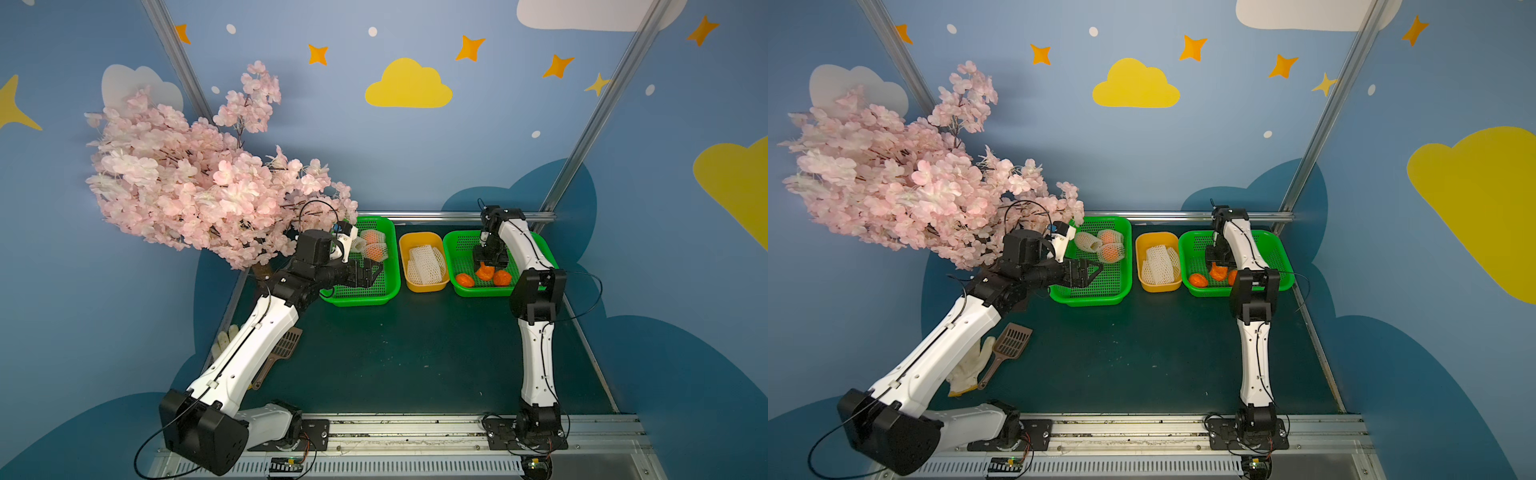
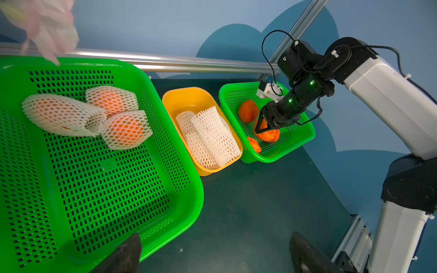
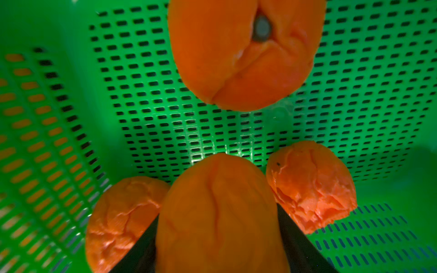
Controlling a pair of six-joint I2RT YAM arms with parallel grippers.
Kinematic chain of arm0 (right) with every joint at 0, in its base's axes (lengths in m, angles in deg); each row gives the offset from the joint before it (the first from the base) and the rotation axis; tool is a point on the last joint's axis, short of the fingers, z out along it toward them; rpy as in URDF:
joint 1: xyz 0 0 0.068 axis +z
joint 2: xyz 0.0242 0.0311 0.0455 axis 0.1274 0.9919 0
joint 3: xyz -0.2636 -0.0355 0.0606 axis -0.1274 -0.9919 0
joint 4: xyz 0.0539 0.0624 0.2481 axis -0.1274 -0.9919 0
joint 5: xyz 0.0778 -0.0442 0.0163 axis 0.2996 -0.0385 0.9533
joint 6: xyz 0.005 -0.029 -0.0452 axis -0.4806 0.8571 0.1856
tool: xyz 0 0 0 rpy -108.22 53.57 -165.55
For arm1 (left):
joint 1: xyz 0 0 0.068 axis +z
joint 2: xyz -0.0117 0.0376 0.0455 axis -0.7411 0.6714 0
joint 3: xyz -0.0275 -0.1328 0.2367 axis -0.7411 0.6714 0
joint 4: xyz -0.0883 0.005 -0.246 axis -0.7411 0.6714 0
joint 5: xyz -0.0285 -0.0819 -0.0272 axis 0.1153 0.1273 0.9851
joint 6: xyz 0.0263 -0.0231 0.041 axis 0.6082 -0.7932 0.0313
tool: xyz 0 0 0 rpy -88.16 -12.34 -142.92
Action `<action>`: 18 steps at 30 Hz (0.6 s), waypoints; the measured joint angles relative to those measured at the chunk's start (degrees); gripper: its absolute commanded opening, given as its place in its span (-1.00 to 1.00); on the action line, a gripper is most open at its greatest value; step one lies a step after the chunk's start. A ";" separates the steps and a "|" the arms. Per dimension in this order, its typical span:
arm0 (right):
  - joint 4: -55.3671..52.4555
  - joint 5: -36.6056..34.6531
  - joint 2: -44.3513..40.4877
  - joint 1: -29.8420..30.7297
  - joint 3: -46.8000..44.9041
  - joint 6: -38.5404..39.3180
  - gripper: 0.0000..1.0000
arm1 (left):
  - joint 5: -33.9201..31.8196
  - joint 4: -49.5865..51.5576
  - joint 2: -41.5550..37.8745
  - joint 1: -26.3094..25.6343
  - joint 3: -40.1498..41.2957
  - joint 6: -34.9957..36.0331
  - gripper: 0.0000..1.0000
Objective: Remove foam nets from oranges
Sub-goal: Place the orange in the basket.
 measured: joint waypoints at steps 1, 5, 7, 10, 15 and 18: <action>-0.11 -0.35 0.26 0.07 0.00 0.22 0.12 | 0.07 0.00 0.42 0.00 0.00 -0.17 0.93; -0.28 -1.95 0.44 1.11 -0.44 1.01 0.16 | 0.33 -0.02 1.75 0.00 -0.09 -0.83 0.93; -0.22 -2.34 0.44 1.81 -1.57 1.29 0.21 | 0.44 -0.09 2.47 0.00 -0.33 -1.07 0.93; -0.26 -2.89 0.44 2.43 -3.82 1.33 0.26 | 0.79 -0.26 4.15 0.04 -1.27 -1.66 0.93; -0.26 -2.14 0.28 2.49 -6.29 1.33 0.46 | 0.98 1.95 10.91 0.50 -7.15 -3.87 0.93; -0.09 -0.59 -1.29 2.08 -8.02 1.33 0.57 | 0.96 3.54 15.91 1.03 -11.23 -5.51 0.92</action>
